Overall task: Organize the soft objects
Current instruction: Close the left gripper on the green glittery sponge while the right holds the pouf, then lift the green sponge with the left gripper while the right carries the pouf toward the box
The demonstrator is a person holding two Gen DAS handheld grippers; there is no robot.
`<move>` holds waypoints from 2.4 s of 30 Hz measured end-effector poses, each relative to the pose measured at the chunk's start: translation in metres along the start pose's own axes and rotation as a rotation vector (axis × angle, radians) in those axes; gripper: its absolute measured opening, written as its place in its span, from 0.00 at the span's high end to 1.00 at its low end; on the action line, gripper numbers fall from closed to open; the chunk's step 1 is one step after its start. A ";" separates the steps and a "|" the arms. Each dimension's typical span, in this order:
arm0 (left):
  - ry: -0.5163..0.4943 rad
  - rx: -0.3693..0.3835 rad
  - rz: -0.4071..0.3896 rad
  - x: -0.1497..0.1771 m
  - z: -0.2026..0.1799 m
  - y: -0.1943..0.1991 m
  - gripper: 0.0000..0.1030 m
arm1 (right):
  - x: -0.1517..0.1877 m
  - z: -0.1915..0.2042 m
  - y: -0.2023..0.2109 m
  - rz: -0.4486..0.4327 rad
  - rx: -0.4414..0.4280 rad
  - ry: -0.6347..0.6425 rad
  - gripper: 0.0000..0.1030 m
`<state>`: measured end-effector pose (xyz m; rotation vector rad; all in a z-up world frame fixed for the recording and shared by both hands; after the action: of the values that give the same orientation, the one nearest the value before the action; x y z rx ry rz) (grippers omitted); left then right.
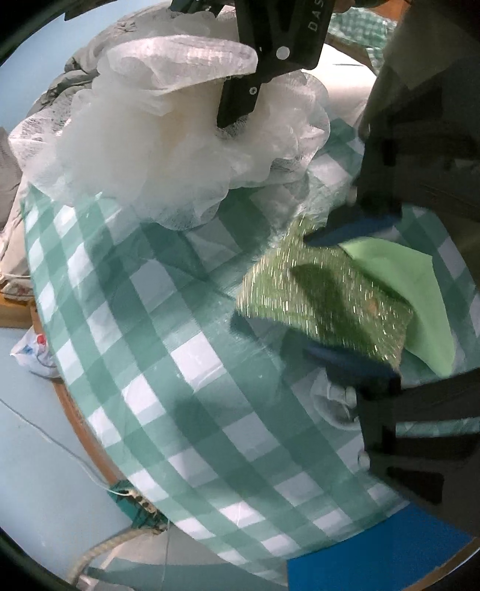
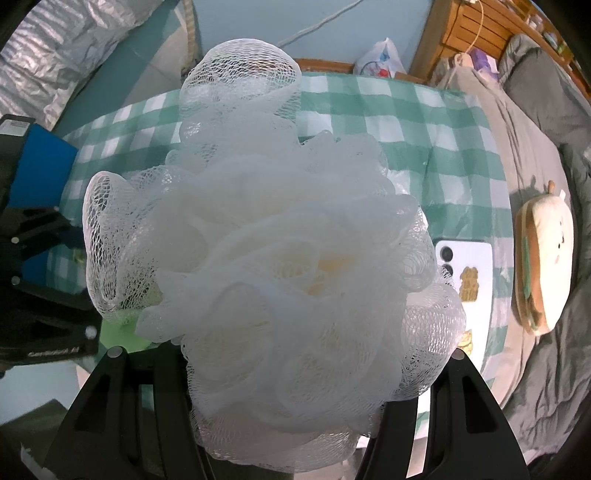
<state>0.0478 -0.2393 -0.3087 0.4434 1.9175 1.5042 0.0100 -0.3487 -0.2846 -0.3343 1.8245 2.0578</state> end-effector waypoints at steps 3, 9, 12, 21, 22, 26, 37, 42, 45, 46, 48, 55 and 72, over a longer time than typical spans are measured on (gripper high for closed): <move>0.000 -0.001 0.018 0.003 0.001 -0.003 0.81 | 0.001 -0.001 0.001 -0.002 -0.004 -0.001 0.43; 0.073 0.040 -0.028 0.000 0.009 0.011 0.91 | 0.004 -0.002 0.002 -0.009 -0.004 -0.010 0.43; 0.074 0.044 -0.033 0.000 0.010 0.014 0.91 | 0.005 -0.002 0.003 -0.010 -0.005 -0.014 0.43; 0.061 0.073 -0.048 0.009 0.000 0.020 0.91 | 0.006 -0.003 0.005 -0.013 -0.007 -0.019 0.43; 0.058 0.070 -0.044 0.011 -0.006 0.022 0.91 | 0.006 -0.003 0.005 -0.012 -0.007 -0.019 0.43; 0.062 0.069 -0.012 0.016 -0.012 0.016 0.83 | 0.007 -0.004 0.006 -0.014 -0.009 -0.015 0.43; 0.030 0.019 -0.003 0.024 -0.018 0.006 0.86 | 0.010 -0.001 0.009 -0.015 -0.017 0.004 0.42; 0.003 -0.024 -0.041 0.024 -0.019 0.009 0.95 | 0.011 -0.001 0.013 -0.025 -0.019 0.005 0.42; 0.002 -0.037 -0.060 0.024 -0.020 0.015 0.95 | 0.011 -0.001 0.016 -0.034 -0.017 0.007 0.42; 0.003 -0.040 -0.062 0.024 -0.019 0.017 0.95 | 0.010 -0.001 0.017 -0.037 -0.016 0.008 0.42; 0.003 -0.051 -0.072 0.024 -0.016 0.024 0.95 | 0.009 -0.001 0.019 -0.043 -0.011 0.012 0.42; 0.009 -0.085 -0.127 0.026 -0.018 0.050 0.95 | 0.006 0.004 0.031 -0.067 0.000 0.038 0.43; 0.095 -0.111 -0.282 0.010 -0.002 0.122 0.95 | -0.010 0.019 0.060 -0.114 0.012 0.078 0.43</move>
<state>0.0234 -0.2002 -0.1953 0.0496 1.8664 1.4561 -0.0053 -0.3372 -0.2236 -0.5102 1.8172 1.9821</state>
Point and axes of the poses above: each gripper's, at about its wrist camera, not at the fingertips, and y roughly against the way its jaws point, z to its left, x to its underside, the point moved 3 cm from there along -y, roughly the way its jaws point, and after that the axes turned 14 degrees about -z, right-handed, at the moved point
